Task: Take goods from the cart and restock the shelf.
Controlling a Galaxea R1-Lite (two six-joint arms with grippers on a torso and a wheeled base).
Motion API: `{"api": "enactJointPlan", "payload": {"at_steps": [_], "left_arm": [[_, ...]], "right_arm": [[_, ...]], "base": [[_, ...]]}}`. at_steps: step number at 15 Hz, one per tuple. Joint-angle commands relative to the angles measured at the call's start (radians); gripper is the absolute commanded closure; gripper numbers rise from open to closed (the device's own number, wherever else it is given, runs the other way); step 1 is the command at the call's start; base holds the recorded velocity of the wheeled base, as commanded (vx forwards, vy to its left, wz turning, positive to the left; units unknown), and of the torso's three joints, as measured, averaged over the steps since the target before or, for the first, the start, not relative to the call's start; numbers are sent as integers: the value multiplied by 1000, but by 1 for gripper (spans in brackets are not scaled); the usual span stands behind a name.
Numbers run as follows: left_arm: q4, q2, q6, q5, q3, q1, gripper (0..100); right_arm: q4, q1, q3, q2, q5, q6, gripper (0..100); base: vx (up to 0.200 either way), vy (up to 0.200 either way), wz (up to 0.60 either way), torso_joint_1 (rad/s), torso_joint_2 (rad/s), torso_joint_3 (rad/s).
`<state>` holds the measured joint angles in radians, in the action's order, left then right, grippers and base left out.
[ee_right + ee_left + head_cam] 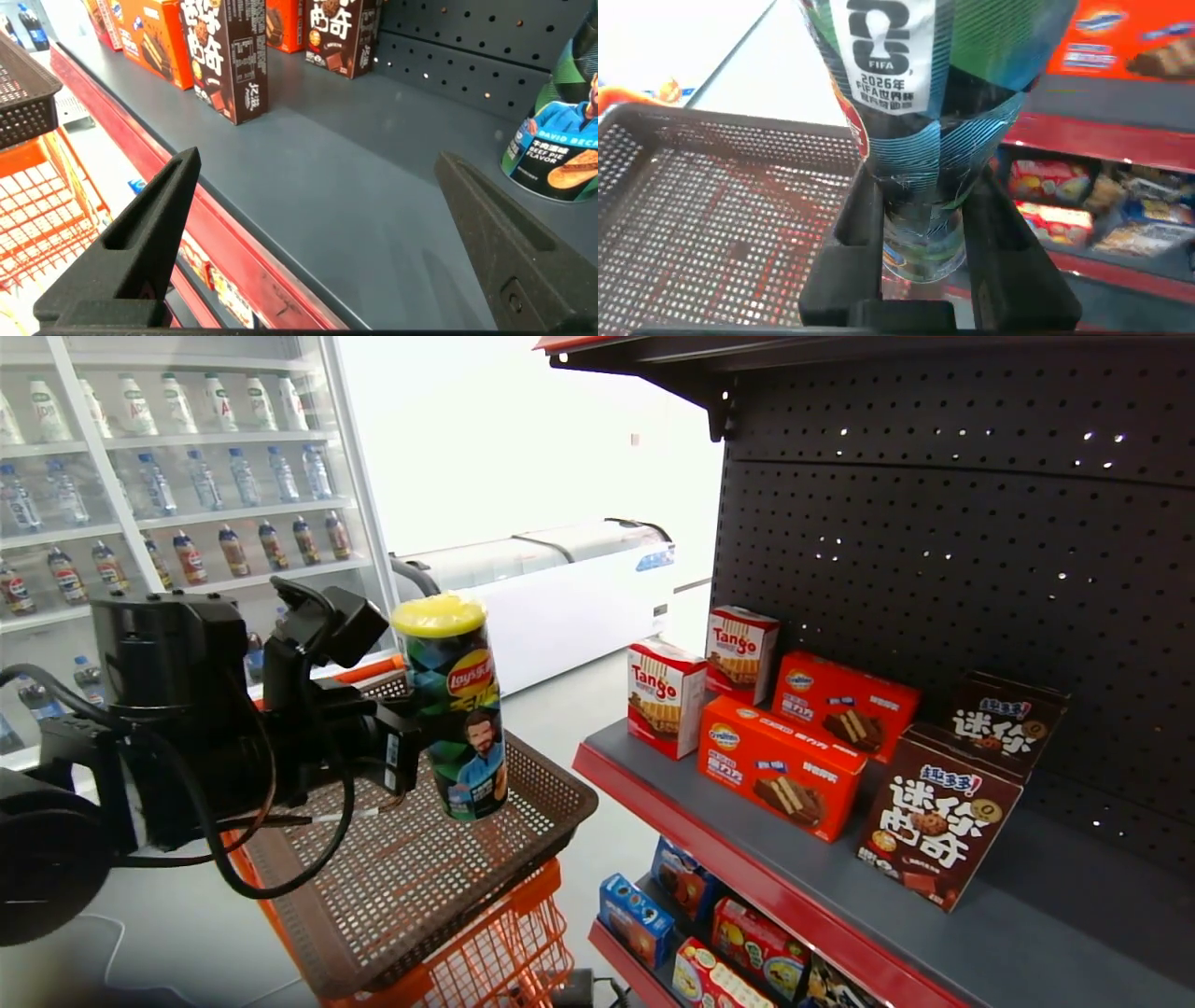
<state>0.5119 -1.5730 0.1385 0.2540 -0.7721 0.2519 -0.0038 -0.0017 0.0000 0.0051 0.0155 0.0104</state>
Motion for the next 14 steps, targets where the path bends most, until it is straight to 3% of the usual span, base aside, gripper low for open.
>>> {"api": "enactJointPlan", "payload": {"at_steps": [1,10,14], "left_arm": [[-27,108,-4,37,5,-2,100],[-26,119,-4,97,10,58,100],[-243,215,-2,148,-12,58,100]], "right_arm": [[-1,0,0,1,0,0,0],[-1,0,0,1,0,0,0],[-1,0,0,1,0,0,0]], "base": [[0,0,0,0,0,0],[0,0,0,0,0,0],[0,0,0,0,0,0]]}}
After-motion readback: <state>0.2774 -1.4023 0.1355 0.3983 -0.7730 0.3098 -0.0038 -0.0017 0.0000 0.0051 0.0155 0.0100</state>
